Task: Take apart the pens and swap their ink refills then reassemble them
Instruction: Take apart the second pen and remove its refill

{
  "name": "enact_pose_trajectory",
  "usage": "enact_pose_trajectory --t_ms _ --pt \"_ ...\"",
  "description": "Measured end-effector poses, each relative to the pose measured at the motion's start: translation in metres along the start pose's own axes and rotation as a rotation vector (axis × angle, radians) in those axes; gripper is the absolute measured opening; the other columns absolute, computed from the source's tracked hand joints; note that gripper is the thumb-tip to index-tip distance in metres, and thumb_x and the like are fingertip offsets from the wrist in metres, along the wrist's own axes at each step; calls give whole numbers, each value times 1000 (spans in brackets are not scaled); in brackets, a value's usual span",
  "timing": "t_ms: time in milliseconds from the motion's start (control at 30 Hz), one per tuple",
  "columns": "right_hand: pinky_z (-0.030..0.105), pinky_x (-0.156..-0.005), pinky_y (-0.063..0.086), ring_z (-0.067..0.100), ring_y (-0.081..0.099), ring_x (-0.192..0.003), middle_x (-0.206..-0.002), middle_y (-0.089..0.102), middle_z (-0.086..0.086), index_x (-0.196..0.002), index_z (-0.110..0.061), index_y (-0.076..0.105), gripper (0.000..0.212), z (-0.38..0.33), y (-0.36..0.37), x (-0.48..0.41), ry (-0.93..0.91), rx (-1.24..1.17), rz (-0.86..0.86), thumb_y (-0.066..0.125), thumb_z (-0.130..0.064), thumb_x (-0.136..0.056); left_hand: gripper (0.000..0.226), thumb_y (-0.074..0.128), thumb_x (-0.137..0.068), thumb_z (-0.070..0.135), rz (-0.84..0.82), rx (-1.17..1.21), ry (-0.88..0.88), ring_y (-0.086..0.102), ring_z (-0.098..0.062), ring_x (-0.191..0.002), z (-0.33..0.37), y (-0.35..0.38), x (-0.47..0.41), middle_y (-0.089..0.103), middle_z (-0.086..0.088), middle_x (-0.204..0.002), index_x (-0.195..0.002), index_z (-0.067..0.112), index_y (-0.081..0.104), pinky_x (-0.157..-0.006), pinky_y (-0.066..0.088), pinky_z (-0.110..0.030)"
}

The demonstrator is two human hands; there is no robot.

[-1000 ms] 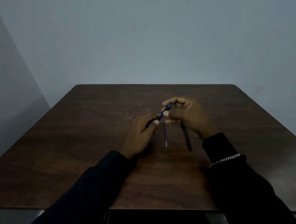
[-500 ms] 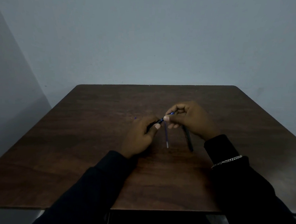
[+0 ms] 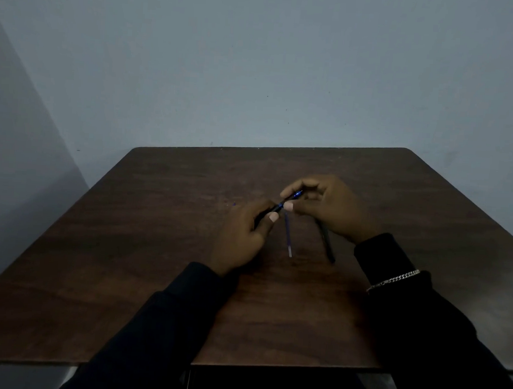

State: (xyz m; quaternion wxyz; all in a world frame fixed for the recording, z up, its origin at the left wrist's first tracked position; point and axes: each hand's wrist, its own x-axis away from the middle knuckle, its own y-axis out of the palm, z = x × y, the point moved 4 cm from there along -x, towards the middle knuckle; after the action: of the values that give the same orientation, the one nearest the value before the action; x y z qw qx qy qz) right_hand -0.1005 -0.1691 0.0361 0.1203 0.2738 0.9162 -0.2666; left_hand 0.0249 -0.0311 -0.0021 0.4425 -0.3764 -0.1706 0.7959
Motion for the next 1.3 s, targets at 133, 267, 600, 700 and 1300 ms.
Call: enact_pose_trajectory --t_ms 133,267,600,700,1300 --pt "21 -66 57 8 74 -67 -79 79 -4 -92 -19 78 4 4 5 0 32 15 19 78 -16 -91 16 56 -108 20 1 -10 16 61 -11 -74 1 -1 0 67 5 -80 -101 21 70 -65 47 -31" --pt "18 -53 49 10 67 -49 -61 70 5 -74 -14 72 40 -1 5 1 -24 272 69 69 -48 -94 17 57 -108 19 -3 -15 32 63 -9 -77 4 -2 3 68 8 -84 -113 19 73 -68 47 -23" --pt "25 -76 60 17 76 -88 -98 79 1 -106 -16 76 21 -6 0 1 6 -2 49 76 -28 -90 17 56 -108 19 11 -8 6 62 -21 -76 4 -2 1 68 -6 -82 -100 13 70 -71 52 -48" --pt "18 -80 55 11 76 -90 -99 79 0 -97 -19 78 22 -6 1 2 -40 21 -9 78 -1 -85 17 56 -108 19 5 -11 -8 62 -20 -77 4 -1 1 68 -5 -83 -102 13 70 -72 53 -50" --pt "36 -80 59 25 77 -84 -94 79 0 -111 -24 73 23 -6 4 2 52 77 -12 75 -17 -89 15 57 -107 16 10 -23 22 62 -19 -74 6 -3 1 68 -5 -81 -103 12 71 -69 50 -45"
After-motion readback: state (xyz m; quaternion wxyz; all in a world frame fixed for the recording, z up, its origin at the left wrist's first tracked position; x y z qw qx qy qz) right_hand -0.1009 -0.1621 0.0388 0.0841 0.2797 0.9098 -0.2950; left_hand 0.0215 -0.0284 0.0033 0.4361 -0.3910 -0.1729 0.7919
